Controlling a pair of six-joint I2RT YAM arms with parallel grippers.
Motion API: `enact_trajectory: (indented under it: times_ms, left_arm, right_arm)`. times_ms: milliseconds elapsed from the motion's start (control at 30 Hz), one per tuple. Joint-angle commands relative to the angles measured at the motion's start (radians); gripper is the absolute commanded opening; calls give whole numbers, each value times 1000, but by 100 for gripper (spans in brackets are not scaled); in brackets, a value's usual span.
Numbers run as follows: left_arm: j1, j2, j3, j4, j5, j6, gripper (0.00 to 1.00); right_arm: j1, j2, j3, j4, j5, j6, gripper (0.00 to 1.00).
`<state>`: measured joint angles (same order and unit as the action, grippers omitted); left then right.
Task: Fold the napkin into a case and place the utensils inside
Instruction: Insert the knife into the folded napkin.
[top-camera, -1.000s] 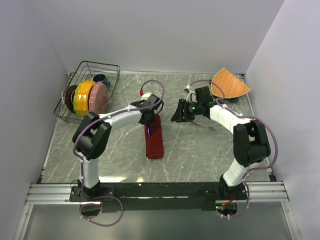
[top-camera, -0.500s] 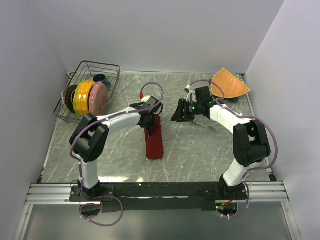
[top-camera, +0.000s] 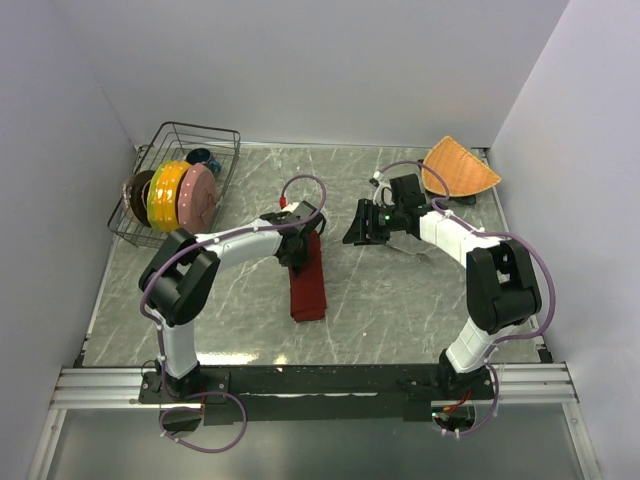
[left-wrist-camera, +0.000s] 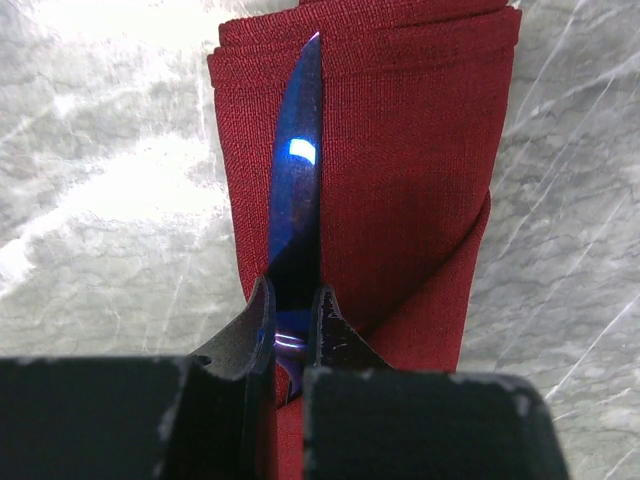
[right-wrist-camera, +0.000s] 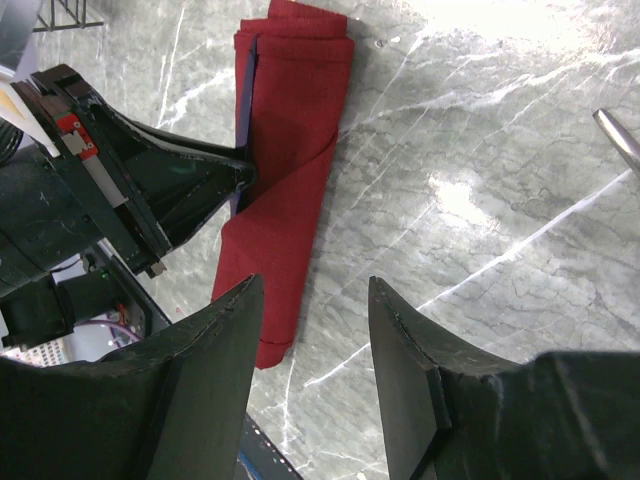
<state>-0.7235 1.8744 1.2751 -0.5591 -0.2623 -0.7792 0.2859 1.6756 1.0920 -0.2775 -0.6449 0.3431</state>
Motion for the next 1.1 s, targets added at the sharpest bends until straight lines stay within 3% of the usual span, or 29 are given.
enact_trajectory:
  times_ms: [0, 400, 533, 733, 933, 1067]
  left_arm:
    - [-11, -57, -11, -21, 40, -28, 1]
    - [-11, -29, -23, -68, 74, -37, 8]
    - [-7, -18, 33, -108, 63, -17, 33]
    - [22, -38, 190, -186, 23, 34, 54]
    - [81, -106, 288, -148, -23, 150, 58]
    - [160, -179, 294, -3, 99, 317, 59]
  right_arm:
    - [7, -42, 12, 15, 16, -16, 54]
    - [7, -24, 45, -8, 31, -47, 54]
    - [-2, -8, 106, -75, 56, -105, 55]
    - [-77, 7, 212, -250, 73, -262, 59]
    - [-143, 39, 307, -460, 196, -512, 59]
    - [-160, 58, 296, -563, 287, -676, 59]
